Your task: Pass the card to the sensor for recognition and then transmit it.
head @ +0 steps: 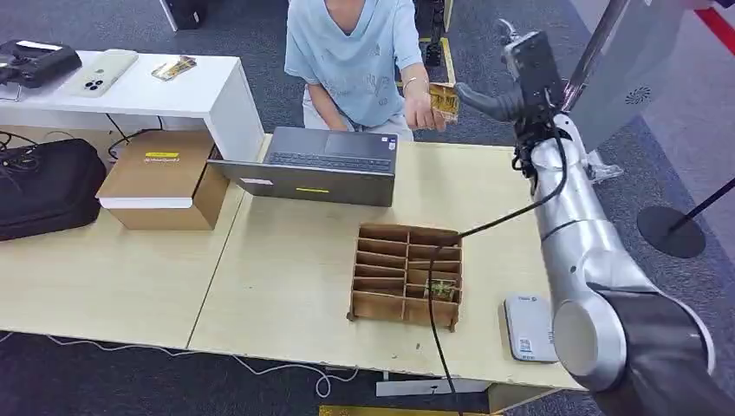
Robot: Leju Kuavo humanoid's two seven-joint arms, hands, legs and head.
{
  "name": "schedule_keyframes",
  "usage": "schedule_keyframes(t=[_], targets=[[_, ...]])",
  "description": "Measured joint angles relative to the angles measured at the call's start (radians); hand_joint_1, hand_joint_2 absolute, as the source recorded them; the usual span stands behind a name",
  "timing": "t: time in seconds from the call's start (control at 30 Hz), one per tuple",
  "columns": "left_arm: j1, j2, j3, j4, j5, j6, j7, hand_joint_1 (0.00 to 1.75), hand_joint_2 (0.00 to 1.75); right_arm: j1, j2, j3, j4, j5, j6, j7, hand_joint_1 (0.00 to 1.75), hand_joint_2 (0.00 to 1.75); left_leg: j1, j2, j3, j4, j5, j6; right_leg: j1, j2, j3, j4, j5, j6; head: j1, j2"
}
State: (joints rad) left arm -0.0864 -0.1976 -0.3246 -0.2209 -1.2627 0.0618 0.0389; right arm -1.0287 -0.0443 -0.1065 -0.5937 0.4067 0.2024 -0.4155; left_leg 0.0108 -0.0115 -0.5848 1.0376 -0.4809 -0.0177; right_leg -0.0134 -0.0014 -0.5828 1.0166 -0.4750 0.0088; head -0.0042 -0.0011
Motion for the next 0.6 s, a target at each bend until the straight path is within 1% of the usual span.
schedule_keyframes(t=[0.03,0.13,0.2,0.27,0.43,0.53,0.6], targets=[[0.0,0.0,0.0,0.0,-0.005,0.0,0.0,0.0,0.0,0.03,-0.008,-0.008,-0.043,-0.075,0.04,-0.019,0.0,1.75,0.0,0.0,0.0,0.0,0.0,0.0,0.0,0.0,0.0,0.0,0.0,0.0,0.0,0.0],[-0.001,0.0,0.0,0.0,-0.016,-0.001,0.0,0.0,0.0,0.142,-0.029,-0.016,-0.19,-0.277,0.119,-0.04,0.0,1.75,0.0,0.0,0.0,0.0,0.0,0.0,0.0,-0.001,0.0,-0.001,0.0,0.0,0.0,0.0],[-0.001,0.0,0.0,0.0,-0.02,-0.002,0.0,0.0,0.0,0.237,-0.045,-0.016,-0.309,-0.387,0.161,-0.05,0.0,1.75,0.0,-0.002,0.0,0.0,0.0,0.0,0.0,-0.003,0.001,-0.001,0.0,0.0,0.0,0.0],[-0.001,0.001,0.0,0.0,-0.021,-0.005,0.0,0.0,0.0,0.343,-0.056,-0.016,-0.432,-0.448,0.182,-0.053,0.0,1.75,0.0,-0.002,-0.001,0.0,-0.001,0.001,0.0,-0.003,0.001,-0.001,0.0,0.0,0.0,0.0],[-0.003,0.004,0.0,0.0,-0.018,-0.006,0.011,0.0,0.0,0.567,-0.072,-0.013,-0.7,-0.486,0.206,-0.063,0.0,1.75,0.0,-0.001,-0.001,-0.001,-0.002,0.001,0.0,-0.002,0.0,-0.001,-0.002,0.0,-0.001,0.0],[-0.003,0.006,0.003,0.0,-0.013,-0.006,0.015,0.0,0.0,0.678,-0.077,0.0,-0.833,-0.468,0.213,-0.082,0.0,1.75,0.0,-0.001,-0.001,-0.001,-0.002,0.001,0.0,-0.002,0.0,-0.001,-0.002,0.0,0.0,0.0],[-0.003,0.008,0.009,0.0,-0.006,-0.006,0.018,0.0,0.0,0.754,-0.078,0.006,-0.914,-0.437,0.197,-0.1,0.0,1.75,0.0,-0.001,-0.001,-0.001,-0.002,0.001,0.0,-0.002,0.0,-0.001,-0.002,0.001,0.0,0.0]])
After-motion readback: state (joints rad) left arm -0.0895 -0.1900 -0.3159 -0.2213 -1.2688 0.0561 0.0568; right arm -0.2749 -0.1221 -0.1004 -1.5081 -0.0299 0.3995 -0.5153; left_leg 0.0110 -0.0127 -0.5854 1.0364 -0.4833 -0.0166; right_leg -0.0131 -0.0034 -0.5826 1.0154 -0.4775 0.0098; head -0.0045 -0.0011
